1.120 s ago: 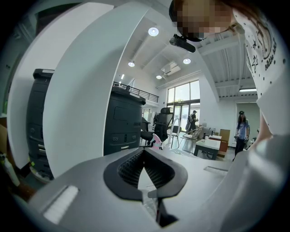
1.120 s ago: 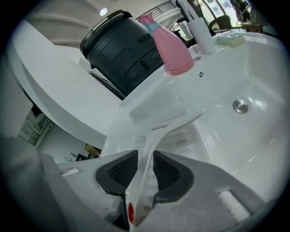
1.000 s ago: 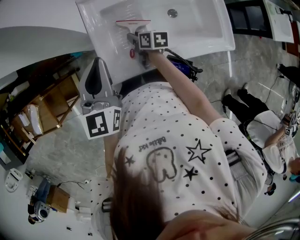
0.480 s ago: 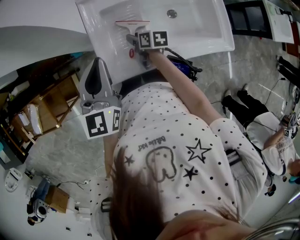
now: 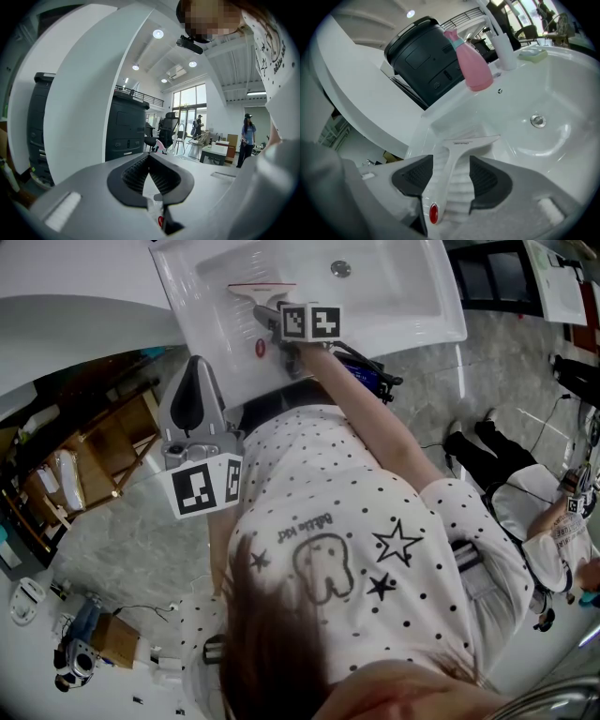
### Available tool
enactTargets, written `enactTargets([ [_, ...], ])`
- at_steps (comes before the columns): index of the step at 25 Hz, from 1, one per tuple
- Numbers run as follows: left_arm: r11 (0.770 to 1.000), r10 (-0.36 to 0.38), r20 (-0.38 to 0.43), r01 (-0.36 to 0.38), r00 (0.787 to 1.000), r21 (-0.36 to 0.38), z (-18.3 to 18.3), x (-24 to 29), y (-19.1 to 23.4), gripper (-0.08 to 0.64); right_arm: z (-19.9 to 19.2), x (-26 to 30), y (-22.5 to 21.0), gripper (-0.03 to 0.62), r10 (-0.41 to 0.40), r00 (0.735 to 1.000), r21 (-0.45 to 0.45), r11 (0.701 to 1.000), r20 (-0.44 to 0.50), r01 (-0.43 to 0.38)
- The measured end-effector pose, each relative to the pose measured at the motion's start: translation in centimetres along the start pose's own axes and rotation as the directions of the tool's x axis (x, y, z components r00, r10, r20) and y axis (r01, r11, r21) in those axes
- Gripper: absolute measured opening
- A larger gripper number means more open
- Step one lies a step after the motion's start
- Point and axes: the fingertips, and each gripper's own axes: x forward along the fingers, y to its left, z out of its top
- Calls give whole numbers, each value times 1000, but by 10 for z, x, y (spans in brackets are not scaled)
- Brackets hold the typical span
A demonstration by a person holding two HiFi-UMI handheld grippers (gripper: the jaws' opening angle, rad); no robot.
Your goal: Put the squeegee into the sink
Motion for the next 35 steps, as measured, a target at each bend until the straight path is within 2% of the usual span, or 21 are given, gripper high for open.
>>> enactTargets([
  [4,1000,-1,4,1,1000,2,1,0,-1,-12,17,-15,3,235,3,997,-17,1000,79,-2],
  [8,1000,-9,10,9,1000,2,2,0,-2,-12,39,-36,22,208,44,982,-112,993,182,-23],
  [10,1000,-12,13,12,1000,3,3,0,-6,-12,51,-52,35,142,74,969,-188,982,238,-28],
  [12,1000,-16,17,16,1000,5,4,1,-9,-12,62,-66,46,103,94,955,-258,966,281,-19],
  [17,1000,-22,28,21,999,9,7,1,-9,-12,84,-101,69,-3,141,921,-365,931,362,1],
  [22,1000,-26,38,25,999,12,11,1,-7,-12,102,-143,89,-5,209,881,-437,899,424,-3],
  [30,999,-40,44,40,998,12,12,3,-2,-12,114,-214,103,-5,267,806,-475,880,529,21],
  [32,999,-48,45,48,998,13,12,3,-2,-12,109,-226,103,-5,268,796,-489,872,543,40],
  [35,998,-62,43,61,997,13,12,2,-4,-12,96,-236,106,-5,266,800,-499,865,538,48],
])
